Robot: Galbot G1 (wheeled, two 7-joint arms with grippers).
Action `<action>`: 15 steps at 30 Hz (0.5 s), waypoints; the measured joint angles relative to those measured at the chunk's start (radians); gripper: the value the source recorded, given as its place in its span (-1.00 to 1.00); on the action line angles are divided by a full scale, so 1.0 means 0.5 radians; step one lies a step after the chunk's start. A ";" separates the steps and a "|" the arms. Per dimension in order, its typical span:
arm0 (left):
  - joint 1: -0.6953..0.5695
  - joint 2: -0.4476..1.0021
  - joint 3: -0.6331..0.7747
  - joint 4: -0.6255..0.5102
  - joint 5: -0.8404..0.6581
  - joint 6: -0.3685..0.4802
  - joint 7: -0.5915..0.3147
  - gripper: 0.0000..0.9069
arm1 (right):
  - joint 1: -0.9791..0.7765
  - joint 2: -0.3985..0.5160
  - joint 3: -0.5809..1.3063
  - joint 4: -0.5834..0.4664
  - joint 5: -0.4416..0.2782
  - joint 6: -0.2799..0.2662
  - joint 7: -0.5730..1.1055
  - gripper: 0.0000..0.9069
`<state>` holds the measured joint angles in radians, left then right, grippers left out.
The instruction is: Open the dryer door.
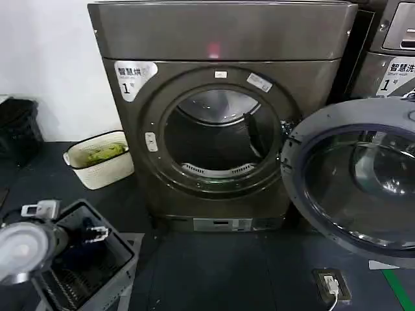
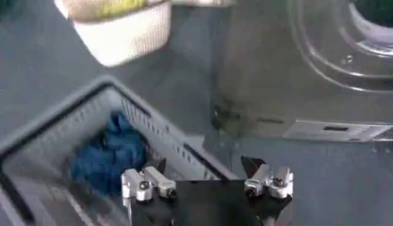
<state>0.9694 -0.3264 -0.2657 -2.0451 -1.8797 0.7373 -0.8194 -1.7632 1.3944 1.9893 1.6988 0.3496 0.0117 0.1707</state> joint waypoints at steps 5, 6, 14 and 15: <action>-0.003 0.025 -0.012 0.068 -0.294 -0.001 -0.171 1.00 | 0.004 0.015 -0.007 -0.005 0.007 0.031 -0.017 1.00; -0.003 0.028 -0.016 0.083 -0.337 -0.001 -0.192 1.00 | 0.003 0.018 -0.005 -0.006 0.003 0.036 -0.022 1.00; 0.000 0.059 -0.042 0.143 -0.467 -0.002 -0.241 1.00 | 0.002 0.017 0.018 -0.053 0.017 0.040 0.033 1.00; 0.001 0.063 -0.042 0.158 -0.476 -0.002 -0.248 1.00 | 0.001 0.015 0.028 -0.067 0.017 0.043 0.040 1.00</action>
<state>0.9698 -0.2946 -0.2868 -1.9661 -2.1178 0.7364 -0.9436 -1.7626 1.4021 2.0033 1.6654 0.3581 0.0333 0.1908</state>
